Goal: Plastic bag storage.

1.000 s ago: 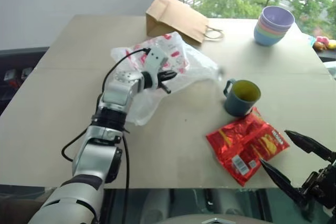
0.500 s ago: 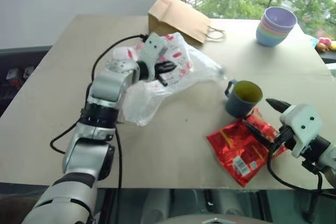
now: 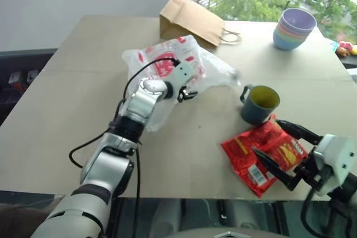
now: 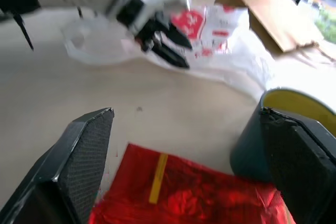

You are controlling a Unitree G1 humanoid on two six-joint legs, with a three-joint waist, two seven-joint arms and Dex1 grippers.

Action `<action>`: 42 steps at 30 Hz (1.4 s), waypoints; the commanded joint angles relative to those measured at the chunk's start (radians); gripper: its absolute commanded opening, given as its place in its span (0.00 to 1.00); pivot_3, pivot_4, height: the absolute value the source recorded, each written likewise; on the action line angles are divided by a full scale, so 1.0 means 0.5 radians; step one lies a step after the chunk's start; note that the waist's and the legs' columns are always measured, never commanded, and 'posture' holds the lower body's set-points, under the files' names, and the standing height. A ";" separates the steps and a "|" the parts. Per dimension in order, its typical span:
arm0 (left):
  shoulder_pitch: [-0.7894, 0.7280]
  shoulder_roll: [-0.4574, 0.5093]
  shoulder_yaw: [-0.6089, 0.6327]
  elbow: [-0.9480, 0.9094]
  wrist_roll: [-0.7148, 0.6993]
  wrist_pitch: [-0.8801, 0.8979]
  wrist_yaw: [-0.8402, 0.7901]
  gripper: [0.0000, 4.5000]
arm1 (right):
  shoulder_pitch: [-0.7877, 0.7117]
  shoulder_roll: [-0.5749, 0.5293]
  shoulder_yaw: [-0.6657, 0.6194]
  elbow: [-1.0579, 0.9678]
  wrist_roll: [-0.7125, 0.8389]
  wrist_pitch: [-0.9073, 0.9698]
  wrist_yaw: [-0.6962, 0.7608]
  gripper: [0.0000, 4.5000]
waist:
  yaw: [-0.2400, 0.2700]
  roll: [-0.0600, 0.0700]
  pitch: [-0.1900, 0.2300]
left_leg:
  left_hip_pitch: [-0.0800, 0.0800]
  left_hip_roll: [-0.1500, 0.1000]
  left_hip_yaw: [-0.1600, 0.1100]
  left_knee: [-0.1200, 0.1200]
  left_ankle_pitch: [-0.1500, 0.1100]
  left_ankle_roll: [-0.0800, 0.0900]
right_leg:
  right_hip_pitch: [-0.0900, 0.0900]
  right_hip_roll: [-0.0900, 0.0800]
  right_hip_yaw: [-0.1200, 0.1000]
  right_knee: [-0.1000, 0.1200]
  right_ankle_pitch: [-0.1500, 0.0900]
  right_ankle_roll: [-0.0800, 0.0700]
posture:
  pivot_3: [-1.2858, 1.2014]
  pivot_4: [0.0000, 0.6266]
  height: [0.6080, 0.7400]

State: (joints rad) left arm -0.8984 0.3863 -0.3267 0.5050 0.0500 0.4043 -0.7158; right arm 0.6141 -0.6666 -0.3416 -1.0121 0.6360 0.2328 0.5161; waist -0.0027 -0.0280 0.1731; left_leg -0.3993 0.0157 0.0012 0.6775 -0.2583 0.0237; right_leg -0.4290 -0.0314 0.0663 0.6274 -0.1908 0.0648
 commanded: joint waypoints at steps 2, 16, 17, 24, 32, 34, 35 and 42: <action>-0.162 -0.091 -0.056 0.384 0.181 -0.329 0.130 0.66 | 0.215 0.008 -0.023 -0.070 0.004 -0.398 -0.038 1.00 | -0.003 -0.001 0.000 | 0.000 0.000 0.000 0.002 0.000 0.000 | 0.001 0.000 0.000 0.000 0.000 0.000 | 0.52 0.24 1.00; -0.479 -0.195 0.464 0.735 -0.184 -0.256 0.015 0.00 | 0.587 0.053 0.029 -0.070 -0.279 -0.511 -0.034 1.00 | -0.012 -0.002 -0.001 | -0.003 0.001 0.000 0.005 0.000 0.000 | 0.000 0.000 0.000 0.000 -0.001 -0.001 | 0.52 0.24 1.00; -0.513 -0.180 0.508 0.697 -0.235 -0.168 -0.033 0.00 | 0.593 0.025 0.044 -0.070 -0.339 -0.448 -0.026 1.00 | -0.012 -0.002 -0.001 | -0.003 0.001 0.000 0.005 0.000 0.000 | 0.000 0.000 0.000 0.000 -0.001 -0.001 | 0.52 0.24 1.00; -0.607 -0.063 0.643 0.354 -0.481 0.399 -0.296 0.00 | 0.655 -0.088 0.100 -0.014 -0.816 -0.273 0.081 1.00 | -0.014 -0.002 -0.001 | -0.003 0.000 0.000 0.006 0.000 0.000 | 0.000 0.000 0.000 0.000 -0.001 -0.002 | 0.52 0.24 1.00; -0.480 -0.061 0.637 0.020 -0.554 0.666 -0.280 0.00 | 0.587 0.141 -0.049 0.177 -0.692 -0.237 0.122 1.00 | -0.012 -0.002 -0.001 | -0.003 0.000 -0.001 0.006 0.000 0.000 | 0.001 0.000 0.000 0.000 -0.001 -0.002 | 0.52 0.24 1.00; -0.445 -0.074 0.636 -0.045 -0.562 0.701 -0.259 0.00 | 0.388 0.274 -0.096 0.251 -0.483 -0.161 0.016 1.00 | -0.022 -0.003 -0.001 | -0.002 0.002 -0.001 0.007 0.000 0.000 | 0.001 0.001 -0.001 0.000 -0.001 -0.002 | 0.52 0.24 1.00; -0.425 -0.083 0.635 -0.085 -0.573 0.730 -0.252 0.00 | 0.234 0.292 -0.171 0.350 -0.302 -0.089 -0.015 1.00 | -0.024 -0.002 0.000 | -0.002 0.003 0.000 0.007 0.000 0.000 | 0.001 0.001 0.000 0.000 -0.001 -0.002 | 0.52 0.24 1.00; -0.389 -0.090 0.630 -0.195 -0.608 0.811 -0.228 0.00 | -0.592 -0.238 -0.522 1.181 -0.003 0.107 0.395 1.00 | -0.021 -0.001 0.002 | 0.002 -0.001 0.001 0.014 0.000 0.000 | 0.006 -0.001 0.003 0.002 0.002 0.001 | 0.52 0.24 1.00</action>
State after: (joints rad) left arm -1.0800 0.3353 -0.0142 0.4517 -0.2392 0.8060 -0.8309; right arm 0.3464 -0.7595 -0.5549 -0.4617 0.5961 0.2756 0.6673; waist -0.0134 -0.0285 0.1742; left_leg -0.3985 0.0152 0.0012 0.6833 -0.2584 0.0239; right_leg -0.4263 -0.0312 0.0679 0.6284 -0.1899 0.0654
